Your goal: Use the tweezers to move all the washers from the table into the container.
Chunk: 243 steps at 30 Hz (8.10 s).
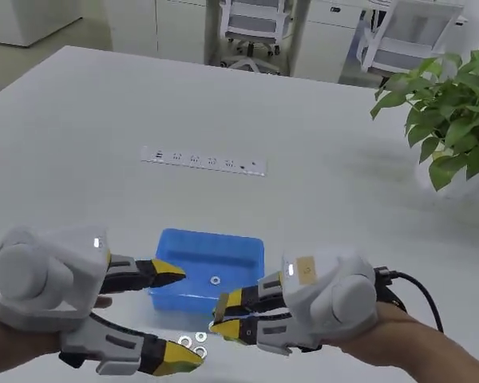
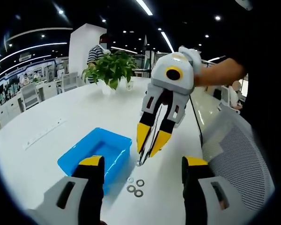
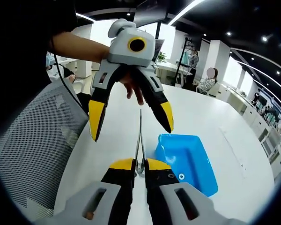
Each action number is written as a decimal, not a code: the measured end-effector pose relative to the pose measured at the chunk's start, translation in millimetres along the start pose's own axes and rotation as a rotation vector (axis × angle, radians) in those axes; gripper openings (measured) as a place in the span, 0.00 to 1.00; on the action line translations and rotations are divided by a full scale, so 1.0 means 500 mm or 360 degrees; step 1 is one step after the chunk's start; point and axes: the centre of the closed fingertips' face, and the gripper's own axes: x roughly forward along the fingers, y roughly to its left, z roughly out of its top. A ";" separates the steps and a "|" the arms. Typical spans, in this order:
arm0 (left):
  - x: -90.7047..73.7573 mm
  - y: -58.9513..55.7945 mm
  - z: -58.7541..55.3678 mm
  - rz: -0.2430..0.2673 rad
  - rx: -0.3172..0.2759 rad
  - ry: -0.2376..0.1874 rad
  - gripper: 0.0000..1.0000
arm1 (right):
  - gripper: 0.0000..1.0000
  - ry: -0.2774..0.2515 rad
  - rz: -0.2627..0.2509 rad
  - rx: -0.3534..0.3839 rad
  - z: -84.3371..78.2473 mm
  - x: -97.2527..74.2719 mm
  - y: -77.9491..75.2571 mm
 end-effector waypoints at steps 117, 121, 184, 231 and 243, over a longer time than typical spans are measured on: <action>0.063 0.174 0.037 0.0068 0.0206 0.0015 0.07 | 0.10 0.0029 0.0050 0.0062 -0.089 0.127 -0.166; 0.065 0.175 0.037 0.0059 0.0224 0.0016 0.06 | 0.11 0.0033 0.0035 0.0062 -0.089 0.126 -0.168; 0.041 0.086 0.136 0.0007 0.0368 0.0056 0.05 | 0.69 0.0096 -0.0370 0.0427 -0.134 -0.076 -0.098; 0.042 -0.017 0.056 -0.0120 0.0305 0.0119 0.05 | 1.00 0.0069 -0.0341 0.0528 -0.141 -0.100 -0.002; 0.044 -0.023 0.024 -0.0136 0.0275 0.0150 0.05 | 1.00 0.0103 -0.0323 0.0535 -0.149 -0.093 0.012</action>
